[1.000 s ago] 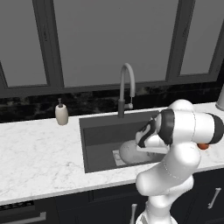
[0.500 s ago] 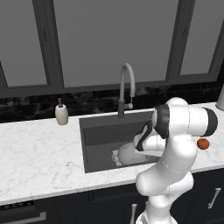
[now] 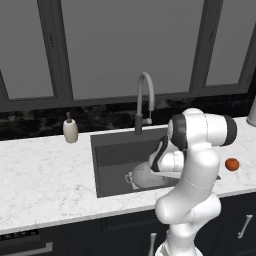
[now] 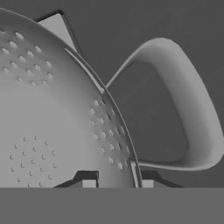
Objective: Put the colander in the sink, put the orange in the colander, and turn on the sink faucet and pour water over the colander.
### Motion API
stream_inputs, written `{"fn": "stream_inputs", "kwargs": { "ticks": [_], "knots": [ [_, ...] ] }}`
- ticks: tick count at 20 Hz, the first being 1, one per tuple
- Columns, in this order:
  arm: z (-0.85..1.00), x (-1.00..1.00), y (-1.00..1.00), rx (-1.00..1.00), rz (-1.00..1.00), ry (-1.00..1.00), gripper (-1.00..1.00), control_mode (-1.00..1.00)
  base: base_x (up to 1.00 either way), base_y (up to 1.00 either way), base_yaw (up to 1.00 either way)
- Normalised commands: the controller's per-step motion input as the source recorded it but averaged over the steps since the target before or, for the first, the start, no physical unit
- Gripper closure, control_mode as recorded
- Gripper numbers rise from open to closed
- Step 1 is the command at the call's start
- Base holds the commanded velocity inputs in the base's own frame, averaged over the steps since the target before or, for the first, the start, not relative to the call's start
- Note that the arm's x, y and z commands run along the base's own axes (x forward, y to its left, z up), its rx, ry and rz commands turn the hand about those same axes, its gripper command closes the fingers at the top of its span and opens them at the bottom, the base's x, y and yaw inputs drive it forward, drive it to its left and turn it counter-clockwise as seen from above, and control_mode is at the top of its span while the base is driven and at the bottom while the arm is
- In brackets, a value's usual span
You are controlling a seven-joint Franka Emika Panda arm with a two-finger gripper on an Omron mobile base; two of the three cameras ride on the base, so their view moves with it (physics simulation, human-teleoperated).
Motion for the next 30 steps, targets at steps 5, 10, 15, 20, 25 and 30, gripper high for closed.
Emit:
{"fn": "stream_inputs", "kwargs": {
  "ticks": [5,10,15,20,25,30],
  "knots": [
    [-0.23,0.04,0.00,0.00,0.00,0.00,1.00,-1.00,0.00,0.00,0.00],
    [-0.21,0.02,-0.07,0.00,0.00,0.00,1.00,-1.00,0.00,0.00,0.00],
    [-0.05,0.04,-0.02,0.01,0.00,0.00,1.00,-1.00,0.00,0.00,0.00],
    [0.08,0.00,0.13,0.02,0.00,0.00,-1.00,-1.00,0.00,0.00,0.00],
    [0.18,-0.01,-0.04,0.00,0.00,0.00,-1.00,-1.00,0.00,0.00,0.00],
    [0.46,-0.09,-0.27,0.01,0.00,0.00,-1.00,-1.00,0.00,0.00,0.00]
  ]
}}
